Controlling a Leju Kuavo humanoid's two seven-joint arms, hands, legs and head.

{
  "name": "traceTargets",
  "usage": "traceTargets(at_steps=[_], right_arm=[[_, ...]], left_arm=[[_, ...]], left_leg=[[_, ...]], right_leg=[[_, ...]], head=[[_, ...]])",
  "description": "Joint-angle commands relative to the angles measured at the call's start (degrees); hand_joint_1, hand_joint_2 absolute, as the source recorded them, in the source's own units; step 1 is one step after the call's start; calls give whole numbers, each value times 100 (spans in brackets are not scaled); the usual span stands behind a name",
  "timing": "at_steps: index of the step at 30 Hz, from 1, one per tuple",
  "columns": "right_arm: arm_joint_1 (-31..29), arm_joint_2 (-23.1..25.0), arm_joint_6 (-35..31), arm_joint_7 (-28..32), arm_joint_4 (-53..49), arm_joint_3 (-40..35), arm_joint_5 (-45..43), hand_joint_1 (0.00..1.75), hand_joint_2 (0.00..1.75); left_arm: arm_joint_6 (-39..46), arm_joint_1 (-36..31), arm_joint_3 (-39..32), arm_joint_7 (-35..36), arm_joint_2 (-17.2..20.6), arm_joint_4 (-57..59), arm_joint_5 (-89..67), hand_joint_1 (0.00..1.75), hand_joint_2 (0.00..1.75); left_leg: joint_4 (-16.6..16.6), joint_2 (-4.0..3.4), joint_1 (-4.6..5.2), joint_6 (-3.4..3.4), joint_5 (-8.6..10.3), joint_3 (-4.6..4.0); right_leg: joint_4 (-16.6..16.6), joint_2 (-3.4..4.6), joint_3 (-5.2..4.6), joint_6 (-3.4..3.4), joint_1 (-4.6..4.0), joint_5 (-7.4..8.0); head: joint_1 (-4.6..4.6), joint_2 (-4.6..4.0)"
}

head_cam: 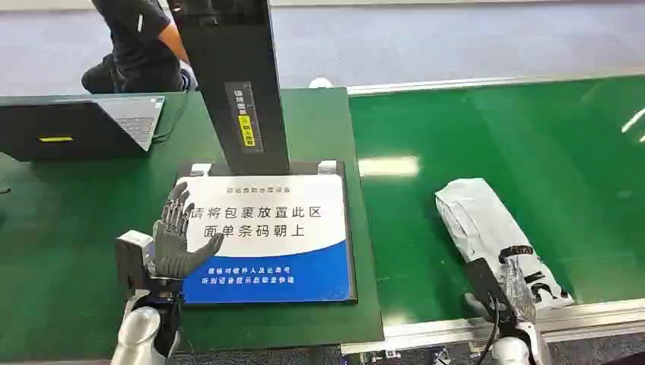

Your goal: Moved the parcel from conveyor to table for the left to box.

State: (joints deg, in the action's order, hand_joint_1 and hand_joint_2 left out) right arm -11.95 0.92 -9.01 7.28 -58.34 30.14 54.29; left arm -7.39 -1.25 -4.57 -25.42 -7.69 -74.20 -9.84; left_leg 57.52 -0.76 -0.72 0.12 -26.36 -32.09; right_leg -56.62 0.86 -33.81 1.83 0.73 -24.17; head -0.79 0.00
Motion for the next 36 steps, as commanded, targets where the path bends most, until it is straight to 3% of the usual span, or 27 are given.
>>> traceTargets(at_steps=[1, 5, 6, 10, 14, 15, 17, 18, 19, 22, 30, 36], right_arm=[[186, 27, 279, -147, 684, 121, 240, 175, 175], [237, 56, 243, -118, 572, 132, 153, 175, 175], [246, 84, 191, -74, 512, 150, 91, 161, 175], [286, 136, 102, -63, 365, 165, 24, 143, 175], [335, 183, 73, -57, 240, 165, -15, 148, 175], [346, 207, -23, -59, 176, 196, -26, 166, 175], [346, 207, -23, -59, 176, 196, -26, 168, 175], [365, 240, -365, -7, 74, 203, 86, 175, 175], [451, 263, -1578, -121, -175, 75, 862, 175, 175], [794, 755, -2755, 751, -1497, 85, 366, 175, 175], [1054, 1046, -3099, 1698, -2695, -269, -444, 175, 175], [991, 1686, -3099, 2944, -3481, -7, -624, 175, 175]], left_arm=[[-1, -140, 133, 4, 139, 326, 11, 0, 175], [4, -172, 110, 26, 107, 321, 13, 0, 175], [5, -174, 97, 38, 104, 311, 13, 0, 175], [9, -138, 75, 43, 94, 271, 4, 0, 175], [11, -96, 73, 42, 107, 265, -5, 0, 175], [13, -86, 84, 34, 120, 266, -13, 0, 175], [13, -86, 84, 34, 120, 266, -13, 0, 175], [18, -65, 71, 22, 116, 249, -13, 0, 175], [31, -16, 36, -2, 84, 174, -12, 0, 175], [49, 83, -60, -6, 3, -37, -20, 0, 175], [54, -81, -100, -30, -11, 140, -60, 0, 175], [82, -175, -128, -134, -12, 231, -37, 0, 175]], left_leg=[[-13, 25, 0, -2, 7, 3], [-16, 28, 2, -3, 10, 2], [-17, 29, 3, -3, 10, 1], [-8, 20, -2, -2, 4, 4], [-11, 24, 0, -2, 6, 3], [-14, 26, 1, -2, 8, 2], [-15, 27, 1, -2, 8, 1], [-15, 27, 1, -2, 8, 1], [-17, 29, 3, -2, 10, 0], [-12, 23, 2, -3, 4, -3], [-3, 20, 11, -5, -1, -59], [-3, 25, 10, -9, 1, -66]], right_leg=[[9, -27, 7, -11, -1, 0], [10, -30, 5, -12, 0, 1], [10, -32, 4, -13, 1, 2], [6, -21, 7, -8, -3, -1], [7, -25, 6, -10, -2, -1], [8, -28, 5, -11, -1, 0], [8, -29, 4, -11, 0, 0], [8, -29, 4, -11, 0, 0], [9, -31, 3, -12, 1, 1], [4, -23, -3, -10, 1, -4], [-31, -21, -64, -7, 13, -11], [-38, -27, -76, -13, 11, -13]], head=[[0, 0], [0, 0], [2, 0], [2, 0], [2, 0], [2, 0], [2, 0], [2, 0], [2, 0], [2, 0], [2, 0], [2, 0]])
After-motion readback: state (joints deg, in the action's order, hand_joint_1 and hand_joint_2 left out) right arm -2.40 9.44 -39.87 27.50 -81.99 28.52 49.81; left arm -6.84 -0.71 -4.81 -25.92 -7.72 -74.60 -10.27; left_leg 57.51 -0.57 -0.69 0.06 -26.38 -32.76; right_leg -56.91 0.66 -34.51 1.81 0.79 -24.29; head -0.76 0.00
